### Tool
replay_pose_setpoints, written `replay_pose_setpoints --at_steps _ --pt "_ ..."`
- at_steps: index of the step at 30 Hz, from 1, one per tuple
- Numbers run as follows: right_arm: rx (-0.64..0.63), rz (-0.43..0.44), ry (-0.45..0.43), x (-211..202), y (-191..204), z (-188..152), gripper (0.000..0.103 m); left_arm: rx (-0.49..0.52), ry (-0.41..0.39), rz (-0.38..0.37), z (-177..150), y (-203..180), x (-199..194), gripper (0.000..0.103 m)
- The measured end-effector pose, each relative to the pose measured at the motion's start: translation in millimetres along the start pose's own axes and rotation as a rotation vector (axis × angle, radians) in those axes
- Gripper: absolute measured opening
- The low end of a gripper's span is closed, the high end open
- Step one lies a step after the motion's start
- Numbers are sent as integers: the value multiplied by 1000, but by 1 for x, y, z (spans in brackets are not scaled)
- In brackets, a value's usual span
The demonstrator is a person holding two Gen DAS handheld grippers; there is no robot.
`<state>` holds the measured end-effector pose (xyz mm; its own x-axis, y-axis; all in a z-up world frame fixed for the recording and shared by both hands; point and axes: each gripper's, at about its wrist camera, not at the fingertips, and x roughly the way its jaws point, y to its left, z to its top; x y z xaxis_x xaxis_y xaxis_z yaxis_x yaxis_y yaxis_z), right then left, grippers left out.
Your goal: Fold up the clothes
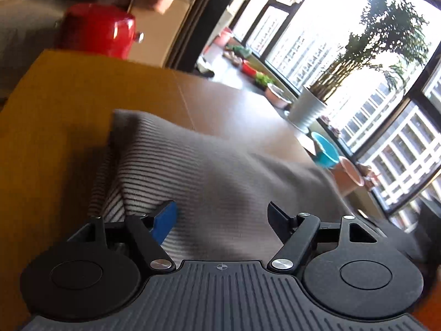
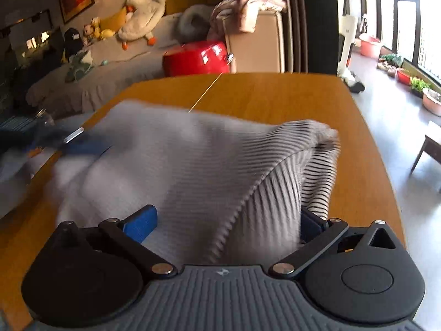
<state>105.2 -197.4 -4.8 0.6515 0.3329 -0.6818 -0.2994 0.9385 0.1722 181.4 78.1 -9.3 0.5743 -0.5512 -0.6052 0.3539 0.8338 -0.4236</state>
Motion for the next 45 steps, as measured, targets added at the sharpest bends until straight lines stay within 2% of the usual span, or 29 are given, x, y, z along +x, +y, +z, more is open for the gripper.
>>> replay_pose_setpoints --at_steps 4,5,8,10,14,16,18,20,23,25,28,30,33,34,38,41,42,45 --pt "-105 134 81 -22 30 -18 103 38 -50 32 8 -2 13 85" --pt "-144 128 82 -28 34 -18 103 32 -49 31 9 -3 12 87" --pt "-261 30 41 -45 38 -14 103 9 -41 33 8 -6 -1 93" --pt "-253 -20 10 -52 25 -2 103 5 -36 39 7 -6 -10 94" --pt "-196 -43 -58 -57 9 17 103 5 -13 33 -2 -8 -30 93" --pt "-167 9 -94 -59 9 25 103 -20 6 12 -5 -6 -39 89" --pt "-128 134 -119 -66 6 34 103 -40 20 -11 -8 -4 -46 79" --pt "-130 259 -156 -73 7 41 103 -29 25 -15 -9 -4 -48 74" --pt "-163 303 -262 -90 6 54 103 -16 36 -8 -9 -3 -46 74" --pt "-148 199 -277 -86 5 62 103 -27 59 3 -10 0 -37 74" --pt "-148 -94 -221 -52 -2 61 103 -28 65 -13 -11 -1 -31 74" --pt "-151 -168 -157 -22 -10 52 103 -28 69 -23 -12 -1 -27 74" --pt "-140 -208 -46 14 -18 33 103 -20 67 -36 -13 -1 -24 74" --pt "-122 -208 -60 15 -19 26 103 -17 65 -39 -13 0 -21 74" --pt "-32 -183 -51 -8 -32 -1 103 -25 42 -55 -7 7 -7 74" --pt "-6 -173 -42 -26 -23 -23 103 -12 26 -64 2 4 6 71" --pt "-1 -165 -39 -30 -23 -31 103 -4 20 -66 5 3 12 67" --pt "42 -131 -34 -36 -12 -43 103 3 7 -81 11 -1 26 66"
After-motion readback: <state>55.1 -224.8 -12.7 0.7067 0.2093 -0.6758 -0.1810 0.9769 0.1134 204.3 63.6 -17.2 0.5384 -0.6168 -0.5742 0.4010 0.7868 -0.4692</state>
